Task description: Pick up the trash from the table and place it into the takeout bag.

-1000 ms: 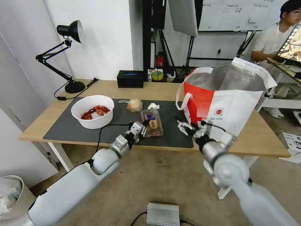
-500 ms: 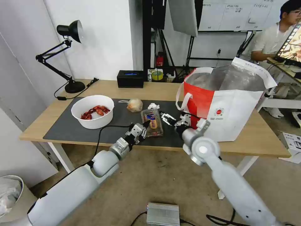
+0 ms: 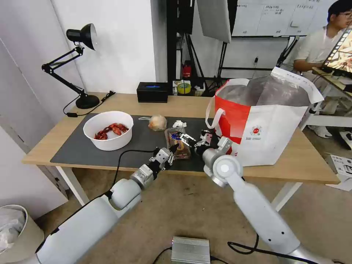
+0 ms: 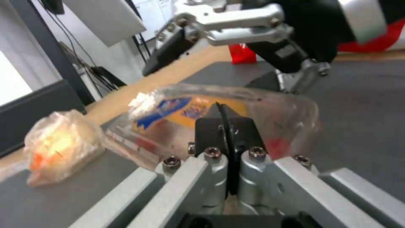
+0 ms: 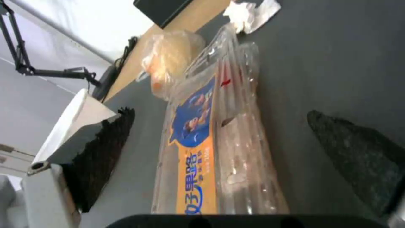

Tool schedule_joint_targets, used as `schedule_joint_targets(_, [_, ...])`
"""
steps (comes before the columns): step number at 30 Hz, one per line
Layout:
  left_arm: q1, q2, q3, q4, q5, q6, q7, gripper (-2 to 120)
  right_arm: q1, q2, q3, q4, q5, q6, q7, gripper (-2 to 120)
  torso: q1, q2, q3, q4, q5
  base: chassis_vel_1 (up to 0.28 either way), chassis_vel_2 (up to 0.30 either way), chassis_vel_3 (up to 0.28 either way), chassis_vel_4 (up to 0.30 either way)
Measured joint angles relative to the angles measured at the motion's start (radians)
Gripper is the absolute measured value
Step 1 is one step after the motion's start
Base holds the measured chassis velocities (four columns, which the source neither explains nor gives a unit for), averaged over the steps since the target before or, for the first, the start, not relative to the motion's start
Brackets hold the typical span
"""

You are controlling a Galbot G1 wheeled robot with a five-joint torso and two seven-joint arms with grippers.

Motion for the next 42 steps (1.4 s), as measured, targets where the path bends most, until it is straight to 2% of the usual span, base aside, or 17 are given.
schedule_joint_targets(8, [0.007, -0.009, -0.007, 0.012, -0.001, -0.003, 0.001, 0, 0.016, 0.039, -0.012, -0.037, -0.013, -0.004, -0.002, 100, 0.000, 0.000, 0.000, 0.0000, 0.0000, 0.000, 0.000, 0.000, 0.000])
schedule_joint_targets(22, [0.015, -0.008, -0.014, 0.023, -0.003, -0.007, 0.012, 0, 0.020, 0.051, -0.018, -0.048, -0.040, -0.020, 0.005, 100, 0.000, 0.000, 0.000, -0.0001, 0.0002, 0.000, 0.000, 0.000, 0.000])
schedule_joint_targets(24, [0.017, -0.009, -0.015, 0.023, -0.003, -0.007, 0.012, 0, 0.019, 0.051, -0.018, -0.048, -0.042, -0.022, 0.007, 96, 0.000, 0.000, 0.000, -0.0001, 0.0001, 0.000, 0.000, 0.000, 0.000])
schedule_joint_targets(26, [0.023, -0.010, -0.018, 0.023, -0.003, -0.008, 0.012, 0, 0.019, 0.050, -0.019, -0.048, -0.044, -0.024, 0.007, 88, 0.000, 0.000, 0.000, 0.0000, 0.0001, 0.000, 0.000, 0.000, 0.000])
schedule_joint_targets(28, [0.024, -0.011, -0.019, 0.023, -0.003, -0.008, 0.012, 0, 0.019, 0.049, -0.019, -0.049, -0.044, -0.024, 0.007, 86, 0.000, 0.000, 0.000, -0.0001, 0.0001, 0.000, 0.000, 0.000, 0.000])
schedule_joint_targets(29, [0.028, -0.011, -0.021, 0.022, -0.003, -0.008, 0.012, 0, 0.019, 0.047, -0.020, -0.051, -0.046, -0.024, 0.004, 78, 0.000, 0.000, 0.000, -0.0001, 0.0001, 0.000, 0.000, 0.000, 0.000])
schedule_joint_targets(31, [0.032, -0.011, -0.023, 0.022, -0.003, -0.011, 0.012, 0, 0.019, 0.046, -0.021, -0.052, -0.051, -0.024, 0.001, 70, 0.000, 0.000, 0.000, -0.0002, 0.0001, 0.000, 0.000, 0.000, 0.000])
schedule_joint_targets(36, [0.037, -0.011, -0.026, 0.021, -0.003, -0.012, 0.012, 0, 0.018, 0.046, -0.021, -0.052, -0.055, -0.024, -0.001, 60, 0.000, 0.000, 0.000, 0.0000, 0.0001, 0.000, 0.000, 0.000, 0.000])
schedule_joint_targets(37, [0.038, -0.011, -0.027, 0.021, -0.004, -0.013, 0.012, 0, 0.014, 0.045, -0.021, -0.052, -0.057, -0.024, -0.002, 50, 0.000, 0.000, 0.000, -0.0001, 0.0001, 0.000, 0.000, 0.000, 0.000])
schedule_joint_targets(39, [0.038, -0.010, -0.028, 0.020, -0.005, -0.013, 0.012, 0, 0.009, 0.043, -0.020, -0.052, -0.064, -0.024, -0.003, 39, 0.000, 0.000, 0.000, -0.0001, 0.0001, 0.000, 0.000, 0.000, 0.000])
schedule_joint_targets(40, [0.038, -0.010, -0.028, 0.020, -0.005, -0.013, 0.012, 0, 0.009, 0.043, -0.020, -0.052, -0.064, -0.024, -0.003, 39, 0.000, 0.000, 0.000, -0.0001, 0.0001, 0.000, 0.000, 0.000, 0.000])
schedule_joint_targets(42, [0.038, -0.010, -0.029, 0.022, -0.005, -0.013, 0.011, 0, 0.009, 0.042, -0.020, -0.053, -0.066, -0.024, -0.003, 29, 0.000, 0.000, 0.000, -0.0001, 0.0001, 0.000, 0.000, 0.000, 0.000])
